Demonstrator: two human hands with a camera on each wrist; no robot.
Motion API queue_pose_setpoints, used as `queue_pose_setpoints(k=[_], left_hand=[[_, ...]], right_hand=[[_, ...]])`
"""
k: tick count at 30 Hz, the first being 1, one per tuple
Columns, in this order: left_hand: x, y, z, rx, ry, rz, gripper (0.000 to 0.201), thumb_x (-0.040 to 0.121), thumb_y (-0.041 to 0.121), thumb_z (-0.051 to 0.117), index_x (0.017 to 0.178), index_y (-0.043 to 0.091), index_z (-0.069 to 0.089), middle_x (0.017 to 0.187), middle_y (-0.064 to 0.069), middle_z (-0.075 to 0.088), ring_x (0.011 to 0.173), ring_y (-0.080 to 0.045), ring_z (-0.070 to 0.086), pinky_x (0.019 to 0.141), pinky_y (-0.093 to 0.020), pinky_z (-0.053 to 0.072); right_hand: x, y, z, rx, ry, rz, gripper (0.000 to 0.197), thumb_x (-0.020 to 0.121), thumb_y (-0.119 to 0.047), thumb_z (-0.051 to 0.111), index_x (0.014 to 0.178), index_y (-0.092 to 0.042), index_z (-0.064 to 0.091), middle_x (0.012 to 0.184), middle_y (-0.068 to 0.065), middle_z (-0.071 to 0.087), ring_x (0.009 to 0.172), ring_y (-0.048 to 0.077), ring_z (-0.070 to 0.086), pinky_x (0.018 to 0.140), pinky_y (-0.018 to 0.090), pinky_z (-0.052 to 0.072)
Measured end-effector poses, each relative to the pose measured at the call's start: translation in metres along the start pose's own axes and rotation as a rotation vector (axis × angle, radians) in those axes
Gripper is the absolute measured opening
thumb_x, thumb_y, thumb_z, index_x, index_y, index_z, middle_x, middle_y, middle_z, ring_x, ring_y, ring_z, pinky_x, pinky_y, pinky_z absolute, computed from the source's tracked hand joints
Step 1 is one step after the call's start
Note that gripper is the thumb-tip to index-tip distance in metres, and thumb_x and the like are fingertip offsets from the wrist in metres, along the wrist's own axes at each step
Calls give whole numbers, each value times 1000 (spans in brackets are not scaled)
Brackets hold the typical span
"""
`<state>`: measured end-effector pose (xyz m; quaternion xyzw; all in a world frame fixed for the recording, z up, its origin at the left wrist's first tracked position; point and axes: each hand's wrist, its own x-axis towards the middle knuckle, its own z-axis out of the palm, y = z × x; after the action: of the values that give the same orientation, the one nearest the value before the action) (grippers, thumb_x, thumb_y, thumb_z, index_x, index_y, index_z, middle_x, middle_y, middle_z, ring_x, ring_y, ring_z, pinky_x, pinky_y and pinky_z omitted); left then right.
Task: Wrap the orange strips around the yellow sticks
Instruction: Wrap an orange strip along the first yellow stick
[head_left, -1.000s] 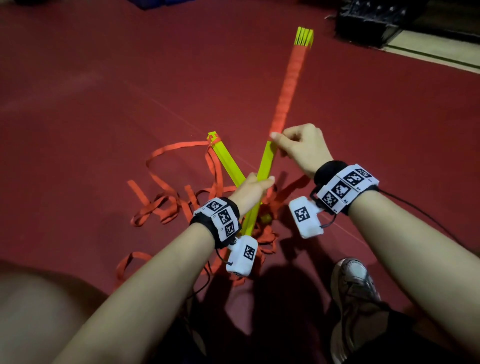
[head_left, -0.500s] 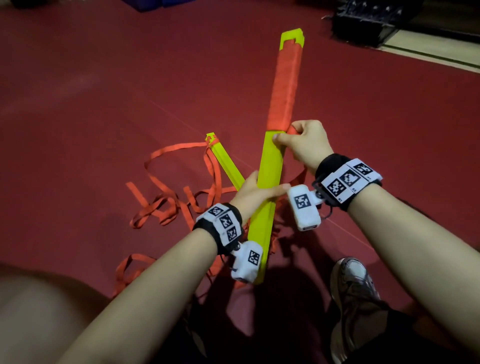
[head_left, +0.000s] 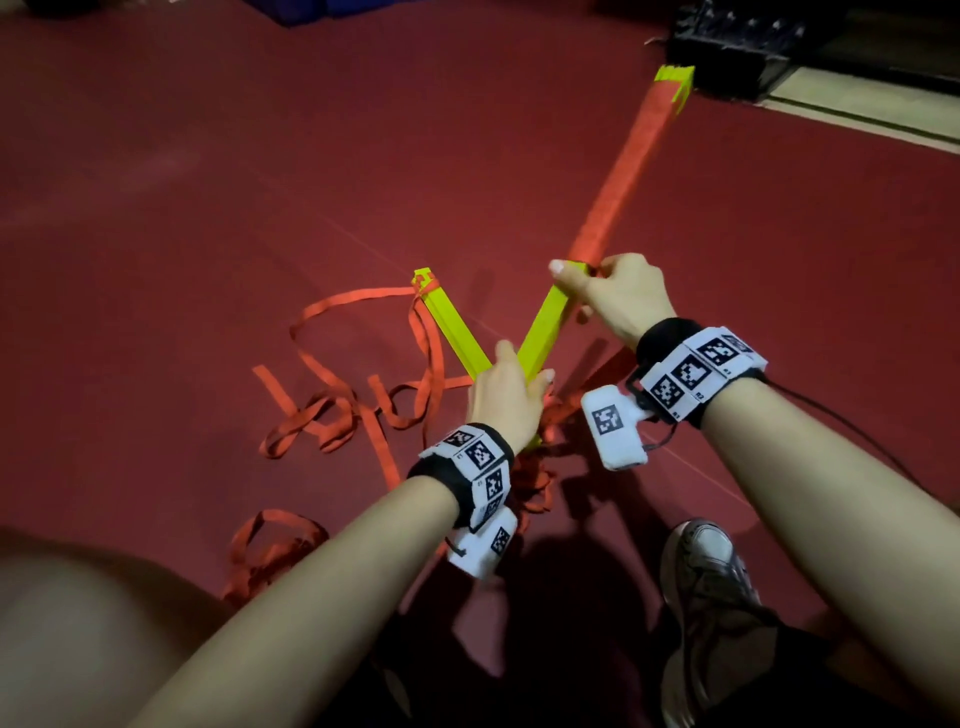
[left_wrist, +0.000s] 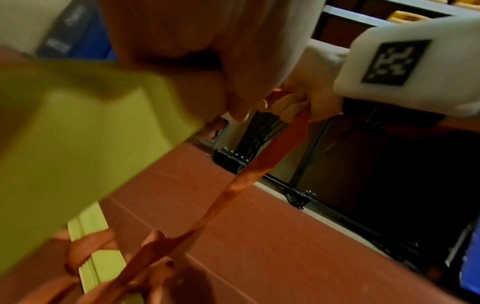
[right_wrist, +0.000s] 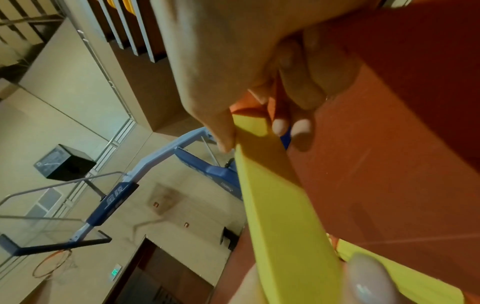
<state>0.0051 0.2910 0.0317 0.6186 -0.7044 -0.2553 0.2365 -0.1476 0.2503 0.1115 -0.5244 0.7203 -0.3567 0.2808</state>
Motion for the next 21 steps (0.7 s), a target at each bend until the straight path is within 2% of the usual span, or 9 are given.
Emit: queue_pose_setpoints(k=[3, 6, 8, 10, 12, 14, 17, 19, 21], left_hand=[[-2, 4, -4, -89, -120, 40, 57, 92, 54, 66, 117, 8, 42, 80, -4, 54, 76, -33, 55, 64, -39, 31], [3, 2, -15, -583, -352, -88, 40, 85, 51, 73, 99, 17, 58, 76, 5, 59, 68, -13, 57, 65, -32, 40], [0, -4, -15, -897, -553, -235, 29, 81, 37, 78, 94, 17, 63, 72, -2, 61, 64, -18, 60, 70, -32, 49], [-5, -8, -10, -998, -623, -292, 27, 78, 32, 79, 90, 15, 62, 67, -7, 61, 59, -24, 60, 65, -36, 53], [-7, -6, -4, -937, -494, -262, 26, 78, 32, 82, 83, 14, 64, 62, -7, 58, 53, -23, 56, 57, -33, 50], [-5, -2, -3, -753, -266, -214, 30, 81, 35, 83, 72, 14, 64, 58, -6, 60, 46, -18, 56, 52, -28, 47], [0, -6, -4, -232, 12, -100, 53, 75, 70, 68, 60, 21, 57, 60, 1, 66, 57, -20, 64, 55, -30, 47], [2, -14, -3, -15, 58, -91, 62, 66, 85, 53, 63, 24, 54, 65, 0, 67, 68, -28, 64, 62, -36, 51], [3, -16, -1, 5, 42, -80, 67, 63, 90, 49, 66, 24, 54, 67, 0, 67, 71, -29, 64, 66, -39, 53]], right_hand=[[4, 3, -7, 174, 2, 27, 45, 82, -54, 74, 63, -15, 61, 63, 8, 69, 43, 6, 51, 52, 25, 36], [5, 4, -14, 347, -99, 15, 39, 80, -42, 79, 78, -8, 62, 55, 4, 62, 41, 13, 35, 45, 27, 22], [3, 2, -17, 413, -179, -22, 34, 85, -33, 78, 74, -9, 57, 49, -3, 56, 44, 15, 27, 48, 29, 15], [1, -1, -18, 398, -205, -47, 40, 86, -32, 77, 66, -9, 52, 51, 2, 58, 43, 15, 27, 46, 27, 15], [-2, -4, -17, 272, -148, -66, 47, 87, -37, 76, 69, 3, 58, 57, 9, 64, 39, 13, 35, 42, 25, 22], [-2, -5, -16, 98, -49, -71, 44, 90, -38, 72, 73, 3, 67, 59, 10, 67, 38, 3, 45, 43, 14, 30], [3, -1, -14, -19, 5, -29, 38, 92, -37, 68, 74, -4, 76, 60, 6, 69, 42, -5, 50, 49, 13, 34], [4, -1, -10, -49, 12, -2, 35, 91, -36, 69, 72, -8, 78, 59, 2, 70, 43, -8, 50, 53, 18, 35], [5, -2, -8, -39, 20, 18, 33, 90, -34, 71, 68, -9, 75, 56, -1, 69, 41, -6, 48, 54, 20, 34]])
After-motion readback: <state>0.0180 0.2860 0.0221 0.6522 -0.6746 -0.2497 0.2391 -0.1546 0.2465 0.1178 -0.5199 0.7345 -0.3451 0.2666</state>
